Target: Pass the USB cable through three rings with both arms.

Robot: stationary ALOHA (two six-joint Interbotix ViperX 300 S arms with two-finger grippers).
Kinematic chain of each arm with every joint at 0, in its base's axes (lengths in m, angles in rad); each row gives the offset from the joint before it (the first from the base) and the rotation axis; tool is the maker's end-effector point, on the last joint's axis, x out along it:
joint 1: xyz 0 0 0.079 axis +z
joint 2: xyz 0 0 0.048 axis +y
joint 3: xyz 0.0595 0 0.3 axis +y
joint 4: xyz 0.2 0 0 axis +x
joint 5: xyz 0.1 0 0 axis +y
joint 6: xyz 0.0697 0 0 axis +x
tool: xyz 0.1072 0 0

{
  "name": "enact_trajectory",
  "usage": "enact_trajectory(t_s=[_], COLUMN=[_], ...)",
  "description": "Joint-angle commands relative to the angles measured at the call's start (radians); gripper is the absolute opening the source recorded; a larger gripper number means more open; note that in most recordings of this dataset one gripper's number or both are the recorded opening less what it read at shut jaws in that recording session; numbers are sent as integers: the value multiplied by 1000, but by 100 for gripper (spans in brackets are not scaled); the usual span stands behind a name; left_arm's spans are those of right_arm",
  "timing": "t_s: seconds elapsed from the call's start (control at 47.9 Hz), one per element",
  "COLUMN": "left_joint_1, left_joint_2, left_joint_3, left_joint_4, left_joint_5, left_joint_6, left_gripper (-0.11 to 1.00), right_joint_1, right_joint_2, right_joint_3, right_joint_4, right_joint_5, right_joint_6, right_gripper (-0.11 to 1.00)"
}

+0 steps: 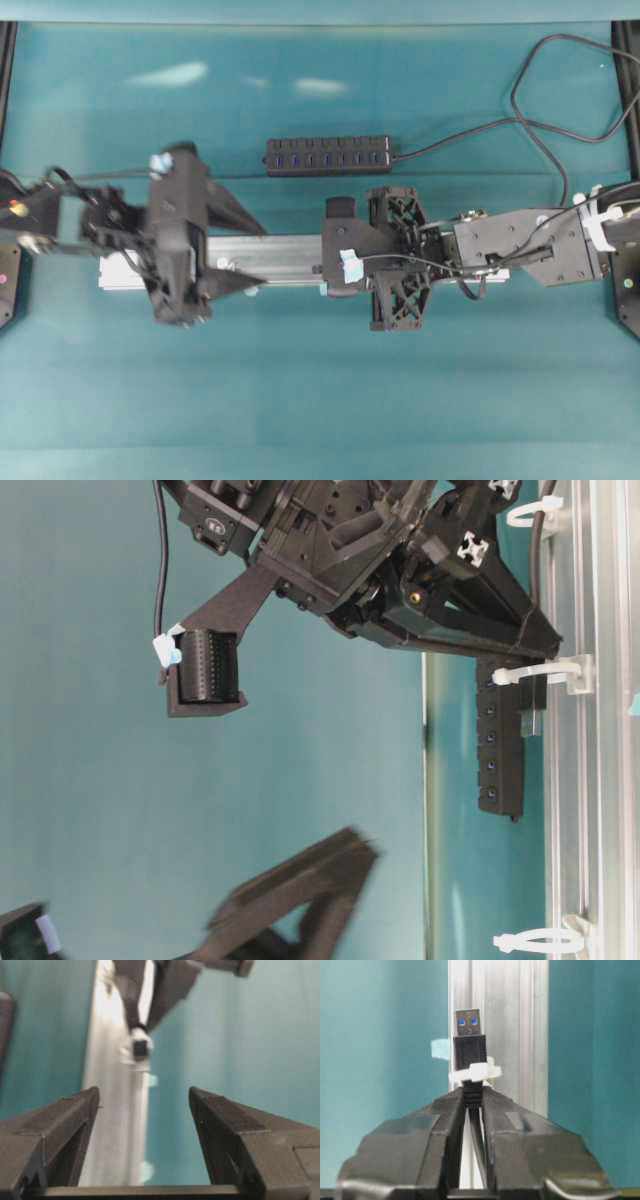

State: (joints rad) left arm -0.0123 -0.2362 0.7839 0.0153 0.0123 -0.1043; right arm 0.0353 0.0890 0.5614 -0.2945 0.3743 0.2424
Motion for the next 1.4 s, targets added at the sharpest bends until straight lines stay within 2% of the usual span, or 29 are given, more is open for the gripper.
enact_trajectory(t_s=[0.0, 0.376, 0.647, 1.086, 1.378], left_joint_1=[-12, -12, 25, 41, 40], left_joint_2=[38, 186, 288, 359, 380], left_joint_3=[-26, -83, -133, -166, -193], left_joint_4=[0, 0, 2, 2, 2], left_joint_5=[-34, -35, -58, -103, -133], left_joint_6=[-12, -20, -20, -20, -18], left_gripper=[78, 78, 78, 78, 70], right_joint_1=[3, 3, 3, 5, 3], right_joint_2=[-11, -15, -17, -18, -18], right_joint_3=[-9, 0, 5, 8, 8], right_joint_4=[3, 8, 8, 8, 9], right_joint_5=[-18, -35, -44, -55, -58], right_joint_6=[21, 66, 71, 69, 69], right_gripper=[-7, -7, -7, -7, -7])
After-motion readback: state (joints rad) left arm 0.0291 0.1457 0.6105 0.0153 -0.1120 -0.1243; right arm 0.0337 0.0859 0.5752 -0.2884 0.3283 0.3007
